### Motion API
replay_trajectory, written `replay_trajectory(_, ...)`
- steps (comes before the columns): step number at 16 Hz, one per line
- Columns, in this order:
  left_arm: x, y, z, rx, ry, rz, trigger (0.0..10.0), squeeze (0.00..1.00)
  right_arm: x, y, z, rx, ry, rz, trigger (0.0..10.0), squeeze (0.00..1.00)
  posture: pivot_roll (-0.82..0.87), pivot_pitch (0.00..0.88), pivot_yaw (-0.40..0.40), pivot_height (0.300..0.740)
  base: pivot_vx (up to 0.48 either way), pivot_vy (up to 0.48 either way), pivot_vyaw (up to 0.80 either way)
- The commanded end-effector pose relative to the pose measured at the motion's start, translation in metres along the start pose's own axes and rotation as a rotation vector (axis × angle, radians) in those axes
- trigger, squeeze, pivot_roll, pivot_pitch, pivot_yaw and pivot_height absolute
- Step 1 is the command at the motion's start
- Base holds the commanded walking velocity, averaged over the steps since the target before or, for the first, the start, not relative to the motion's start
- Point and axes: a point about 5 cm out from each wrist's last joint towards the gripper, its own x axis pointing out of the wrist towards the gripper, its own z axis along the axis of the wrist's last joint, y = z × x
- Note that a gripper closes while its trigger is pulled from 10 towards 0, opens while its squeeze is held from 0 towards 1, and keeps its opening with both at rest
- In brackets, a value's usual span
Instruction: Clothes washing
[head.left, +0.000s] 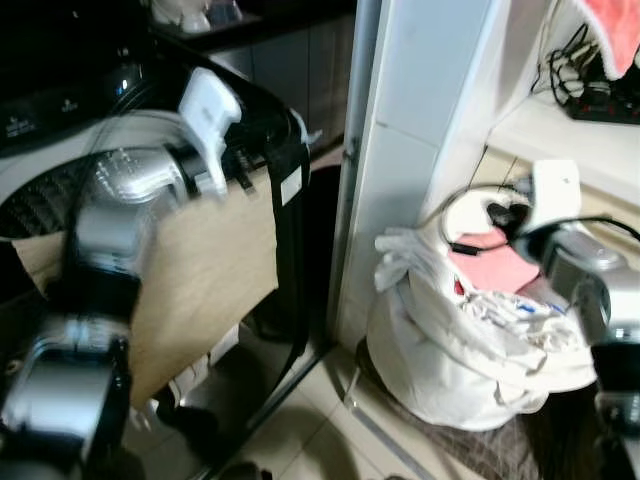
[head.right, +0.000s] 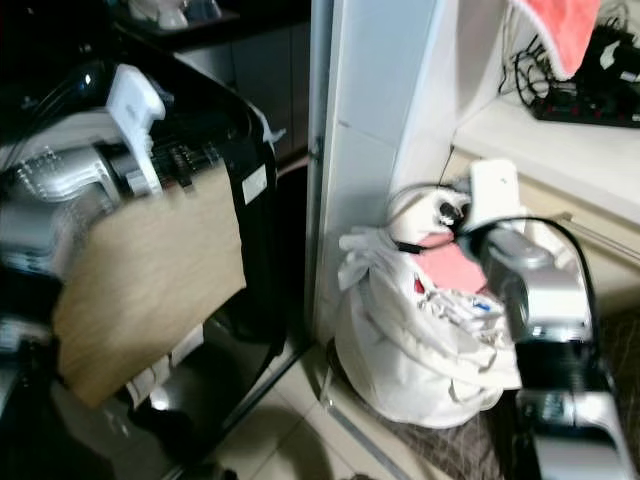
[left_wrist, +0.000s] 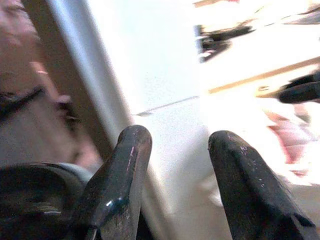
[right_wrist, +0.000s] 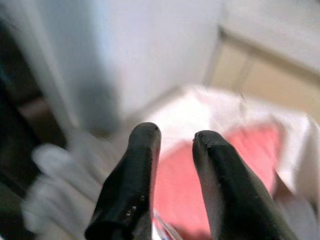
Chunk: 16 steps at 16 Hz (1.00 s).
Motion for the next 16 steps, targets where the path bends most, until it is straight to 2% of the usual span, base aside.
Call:
replay_trajectory(1, 0.004, -0.017, 0.008, -0.015, -0.024, -0.096, 10.0, 0.00, 0.005, -0.011, -0.009, 0.021, 0.055, -0.024, 10.0, 1.00, -0.11, 0.000, 0.019, 0.740, 0.000, 0.000, 0.00)
replay_trajectory(2, 0.005, -0.033, 0.004, -0.032, -0.027, -0.143, 10.0, 0.00, 0.009, -0.019, -0.018, 0.034, 0.109, -0.057, 10.0, 1.00, -0.11, 0.000, 0.019, 0.740, 0.000, 0.000, 0.00)
replay_trajectory(5, 0.005, -0.063, -0.003, -0.086, -0.002, -0.194, 10.0, 0.00, 0.016, -0.028, -0.029, 0.106, 0.170, -0.092, 10.0, 1.00, -0.11, 0.003, 0.016, 0.740, 0.000, 0.000, 0.00)
replay_trajectory(10, -0.002, -0.093, -0.009, -0.159, 0.039, -0.262, 10.0, 0.00, 0.014, -0.037, -0.055, 0.210, 0.246, -0.173, 10.0, 1.00, -0.11, 0.006, 0.004, 0.740, 0.000, 0.000, 0.00)
replay_trajectory(12, -0.004, -0.106, -0.013, -0.175, 0.068, -0.284, 10.0, 0.00, 0.009, -0.043, -0.071, 0.166, 0.359, -0.247, 10.0, 1.00, -0.10, 0.004, 0.003, 0.740, 0.000, 0.000, 0.00)
replay_trajectory(13, -0.004, -0.108, -0.014, -0.174, 0.074, -0.283, 10.0, 0.00, 0.008, -0.043, -0.073, 0.164, 0.382, -0.250, 10.0, 0.95, -0.10, 0.004, 0.003, 0.740, 0.000, 0.000, 0.00)
replay_trajectory(14, -0.003, -0.112, -0.015, -0.182, 0.081, -0.285, 10.0, 0.00, 0.007, -0.042, -0.075, 0.188, 0.413, -0.231, 10.0, 0.07, -0.11, 0.003, 0.004, 0.740, 0.000, 0.000, 0.00)
replay_trajectory(15, -0.003, -0.114, -0.015, -0.186, 0.085, -0.285, 10.0, 0.00, 0.007, -0.040, -0.077, 0.203, 0.442, -0.224, 10.0, 0.00, -0.11, 0.003, 0.004, 0.740, 0.000, 0.000, 0.00)
replay_trajectory(16, -0.002, -0.117, -0.016, -0.186, 0.094, -0.289, 10.0, 0.00, 0.007, -0.035, -0.081, 0.225, 0.470, -0.185, 10.0, 0.00, -0.11, 0.002, 0.006, 0.740, 0.000, 0.000, 0.00)
